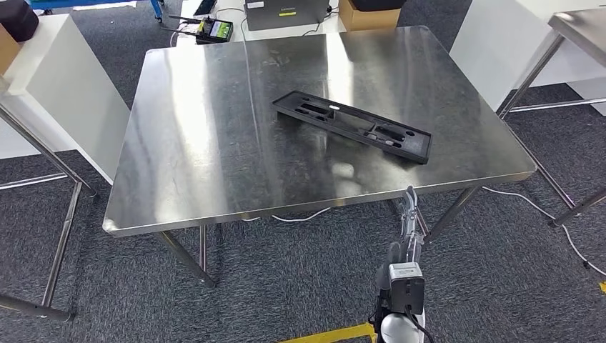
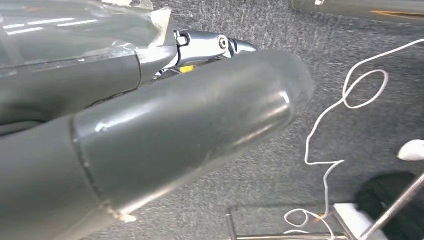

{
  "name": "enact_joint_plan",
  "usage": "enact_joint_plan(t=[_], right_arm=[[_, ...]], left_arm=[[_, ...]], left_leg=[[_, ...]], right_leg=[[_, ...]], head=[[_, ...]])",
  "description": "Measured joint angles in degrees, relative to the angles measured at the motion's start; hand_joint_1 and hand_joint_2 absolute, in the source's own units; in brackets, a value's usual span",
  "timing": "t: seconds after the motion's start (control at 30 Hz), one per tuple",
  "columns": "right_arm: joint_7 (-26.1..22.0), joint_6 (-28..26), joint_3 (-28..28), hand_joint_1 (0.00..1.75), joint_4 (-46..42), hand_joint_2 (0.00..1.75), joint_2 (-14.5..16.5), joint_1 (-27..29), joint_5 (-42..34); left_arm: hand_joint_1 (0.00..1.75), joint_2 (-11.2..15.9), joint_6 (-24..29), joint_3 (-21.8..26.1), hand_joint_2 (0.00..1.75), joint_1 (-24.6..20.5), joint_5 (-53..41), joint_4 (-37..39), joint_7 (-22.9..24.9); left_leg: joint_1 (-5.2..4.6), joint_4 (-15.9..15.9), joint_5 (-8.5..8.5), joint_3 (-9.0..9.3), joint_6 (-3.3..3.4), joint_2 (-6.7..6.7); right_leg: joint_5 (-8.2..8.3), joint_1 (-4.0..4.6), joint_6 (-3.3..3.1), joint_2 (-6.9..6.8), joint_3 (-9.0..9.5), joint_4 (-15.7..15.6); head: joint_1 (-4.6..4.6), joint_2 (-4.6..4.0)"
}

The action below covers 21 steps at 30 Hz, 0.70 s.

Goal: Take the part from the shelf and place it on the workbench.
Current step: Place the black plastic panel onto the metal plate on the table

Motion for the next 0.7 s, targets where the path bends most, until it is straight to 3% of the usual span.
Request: enact_joint_plan(t=[0.03,0.07,0.1,0.17,0.2,0.23,0.3,0.37,0.43,0.5,0.57,0.63,0.7], right_arm=[[0.0,0.0,-0.1,0.0,0.0,0.0,0.0,0.1,0.0],[0.0,0.0,-0.2,0.0,0.0,0.0,0.0,0.2,0.0],[0.0,0.0,-0.3,0.0,0.0,0.0,0.1,0.3,0.0],[0.0,0.0,-0.4,0.0,0.0,0.0,0.3,0.3,0.0],[0.0,0.0,-0.4,0.0,0.0,0.0,0.3,0.3,0.0],[0.0,0.0,-0.5,0.0,0.0,0.0,0.3,0.4,0.0],[0.0,0.0,-0.6,0.0,0.0,0.0,0.3,0.6,-0.1],[0.0,0.0,-0.7,0.0,-0.2,0.0,0.3,0.7,-0.2],[0.0,0.0,-0.8,0.0,-0.4,0.0,0.3,0.9,-0.3],[-0.1,0.0,-0.9,0.0,-0.7,0.0,0.3,1.2,-0.5],[-0.2,0.0,-1.0,0.0,-0.8,0.0,0.2,1.8,-0.7],[-0.3,0.0,-1.1,0.0,-0.8,0.0,0.0,2.2,-0.8],[-0.2,0.0,-1.2,0.0,-0.8,0.0,-0.1,2.5,-0.9]], left_arm=[[0.0,0.1,-0.1,0.3,0.0,0.0,0.1,0.0,-0.2],[0.0,0.2,-0.2,0.6,0.0,0.0,0.2,0.0,-0.3],[0.0,0.3,-0.2,0.8,0.0,0.0,0.2,0.0,-0.3],[0.0,0.4,-0.3,0.9,0.0,0.1,0.2,-0.1,-0.4],[0.0,0.4,-0.2,0.9,0.0,0.1,0.1,-0.1,-0.4],[0.0,0.5,-0.2,1.0,0.0,0.1,0.0,-0.3,-0.4],[0.0,0.5,0.0,1.1,0.0,0.1,-0.4,-0.7,-0.4],[0.0,0.5,0.2,1.4,0.0,0.0,-0.8,-1.2,-0.4],[0.0,0.5,0.2,1.7,0.0,0.0,-1.1,-1.5,-0.4],[0.0,0.5,0.3,1.9,0.0,-0.1,-1.3,-1.7,-0.4],[0.0,0.5,0.4,2.1,0.0,-0.1,-1.4,-1.8,-0.5],[0.0,0.5,0.4,2.2,0.0,-0.1,-1.5,-2.0,-0.5],[0.0,0.5,0.4,2.3,0.0,-0.1,-1.6,-2.0,-0.5]], left_leg=[[0.11,0.2,-0.12,-0.21,-0.26,-0.13],[0.3,1.0,-1.3,-0.54,-0.65,-0.3],[0.55,2.7,-3.48,-1.05,-1.11,-0.48],[1.3,9.1,-9.53,-2.59,-2.09,-0.65],[1.68,12.7,-11.56,-3.25,-2.5,-0.65],[2.1,15.5,-12.17,-3.51,-2.88,-0.65],[3.05,16.1,-9.55,-1.63,-3.64,-0.62],[3.83,10.0,-6.87,3.42,-4.39,-0.7],[3.79,3.7,-7.23,7.43,-4.6,-1.1],[3.23,1.7,-7.91,7.85,-4.28,-1.33],[3.03,1.1,-7.36,6.73,-3.2,-1.11],[2.73,0.7,-6.12,5.12,-1.44,-0.84],[2.01,0.7,-4.74,3.3,-0.35,-0.64]], right_leg=[[0.34,-0.32,-0.29,-0.09,-0.39,0.1],[0.81,-0.62,-0.8,-0.2,-0.69,0.0],[1.35,-0.95,-1.32,-0.34,-1.13,0.0],[2.49,-1.04,-1.96,-0.49,-2.26,0.0],[3.03,-1.02,-1.95,-0.55,-2.82,0.1],[3.58,-1.02,-1.82,-0.6,-3.43,0.2],[4.46,-1.2,-1.34,-0.67,-4.76,0.7],[4.93,-1.42,-0.82,-0.66,-6.14,1.7],[5.39,-1.39,-0.08,-0.64,-7.11,2.5],[6.23,-1.34,1.14,-0.62,-7.99,2.7],[5.85,-1.34,1.9,-0.6,-9.3,3.5],[1.9,-1.29,1.17,-0.52,-11.42,7.5],[-3.01,-1.18,0.11,-0.41,-13.43,14.6]], head=[[0.0,0.0],[-0.01,0.0],[-0.16,0.0],[-0.44,0.0],[-0.55,0.0],[-0.55,0.0],[-0.55,0.0],[-0.58,0.0],[-0.62,0.0],[-0.66,0.0],[-0.65,0.0],[-0.47,0.0],[-0.3,0.0]])
